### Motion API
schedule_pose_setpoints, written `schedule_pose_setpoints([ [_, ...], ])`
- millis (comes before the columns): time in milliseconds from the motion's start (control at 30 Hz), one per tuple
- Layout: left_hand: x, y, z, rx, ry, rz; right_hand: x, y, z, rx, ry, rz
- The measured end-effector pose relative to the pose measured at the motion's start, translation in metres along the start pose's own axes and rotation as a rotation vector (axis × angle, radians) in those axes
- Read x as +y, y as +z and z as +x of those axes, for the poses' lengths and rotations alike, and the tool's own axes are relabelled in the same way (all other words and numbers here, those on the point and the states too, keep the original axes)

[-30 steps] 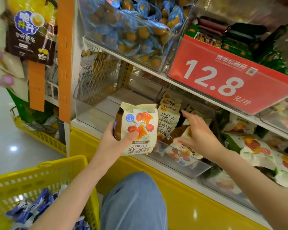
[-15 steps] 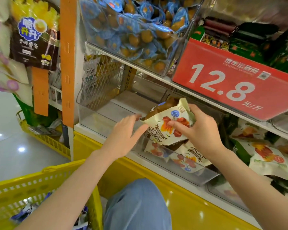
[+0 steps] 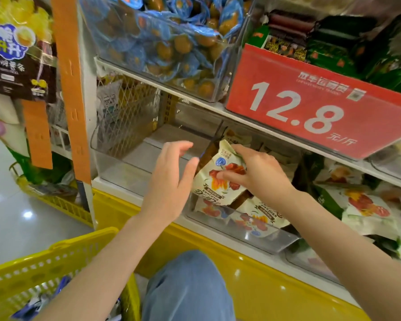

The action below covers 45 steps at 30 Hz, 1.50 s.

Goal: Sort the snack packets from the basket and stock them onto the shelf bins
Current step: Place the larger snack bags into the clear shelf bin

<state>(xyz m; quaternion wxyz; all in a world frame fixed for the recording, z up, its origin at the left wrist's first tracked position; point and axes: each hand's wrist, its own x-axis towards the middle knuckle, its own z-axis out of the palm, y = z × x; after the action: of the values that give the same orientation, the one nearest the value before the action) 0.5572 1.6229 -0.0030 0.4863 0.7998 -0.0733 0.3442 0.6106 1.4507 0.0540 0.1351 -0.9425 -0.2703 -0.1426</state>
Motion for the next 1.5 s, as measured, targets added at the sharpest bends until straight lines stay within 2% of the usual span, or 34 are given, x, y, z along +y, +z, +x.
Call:
schedule_pose_setpoints([
  [100,0.024,0.008,0.013,-0.164,0.167,0.024,0.008,-0.002,-0.008,-0.108,0.029,0.188],
  [200,0.021,0.023,0.023,-0.361,0.107,0.08,0.029,-0.016,-0.024,-0.124,0.18,0.448],
  [267,0.01,0.033,0.027,-0.407,-0.003,0.026,0.047,-0.025,-0.039,-0.126,0.285,0.406],
  [333,-0.001,0.043,0.028,-0.427,-0.091,-0.008,0.059,-0.024,-0.055,-0.298,0.364,0.223],
  [400,-0.01,0.052,0.022,-0.43,-0.089,0.041,0.066,-0.013,-0.069,-0.414,0.35,-0.001],
  [533,-0.016,0.064,0.011,-0.382,-0.005,0.171,0.071,-0.001,-0.081,-0.221,0.24,-0.144],
  [600,-0.014,0.063,0.01,-0.39,-0.001,0.195,0.073,-0.001,-0.082,-0.216,0.198,-0.177],
  [633,-0.012,0.061,0.01,-0.407,0.01,0.239,0.074,-0.003,-0.083,-0.243,0.205,-0.146],
  [700,-0.007,0.056,0.011,-0.408,0.069,0.421,0.075,-0.011,-0.084,-0.29,0.291,0.088],
  [733,-0.003,0.052,0.012,-0.365,0.116,0.493,0.077,-0.014,-0.082,-0.241,0.332,0.219],
  [800,0.015,0.049,0.012,-0.216,0.256,0.459,0.085,-0.018,-0.072,-0.047,0.379,0.292],
  [833,0.026,0.05,0.011,-0.166,0.348,0.384,0.091,-0.019,-0.064,0.003,0.392,0.249],
  [867,0.036,0.054,0.01,-0.184,0.436,0.322,0.097,-0.019,-0.056,-0.014,0.394,0.187],
  [933,0.053,0.067,0.007,-0.386,0.515,0.266,0.105,-0.016,-0.039,-0.193,0.385,0.065],
  [1000,0.058,0.082,0.005,-0.6,0.407,0.256,0.109,-0.012,-0.027,-0.381,0.398,-0.027],
  [1067,0.05,0.092,0.008,-0.719,0.281,0.261,0.112,-0.012,-0.019,-0.442,0.394,-0.058],
  [1233,0.036,0.101,0.009,-0.707,0.181,0.176,0.114,-0.019,-0.02,-0.319,0.268,-0.077],
  [1400,0.041,0.113,0.001,-0.555,0.087,0.087,0.112,-0.026,-0.03,-0.007,0.152,-0.135],
  [1500,0.046,0.125,-0.006,-0.631,0.13,0.162,0.114,-0.025,-0.031,0.012,0.124,-0.091],
])
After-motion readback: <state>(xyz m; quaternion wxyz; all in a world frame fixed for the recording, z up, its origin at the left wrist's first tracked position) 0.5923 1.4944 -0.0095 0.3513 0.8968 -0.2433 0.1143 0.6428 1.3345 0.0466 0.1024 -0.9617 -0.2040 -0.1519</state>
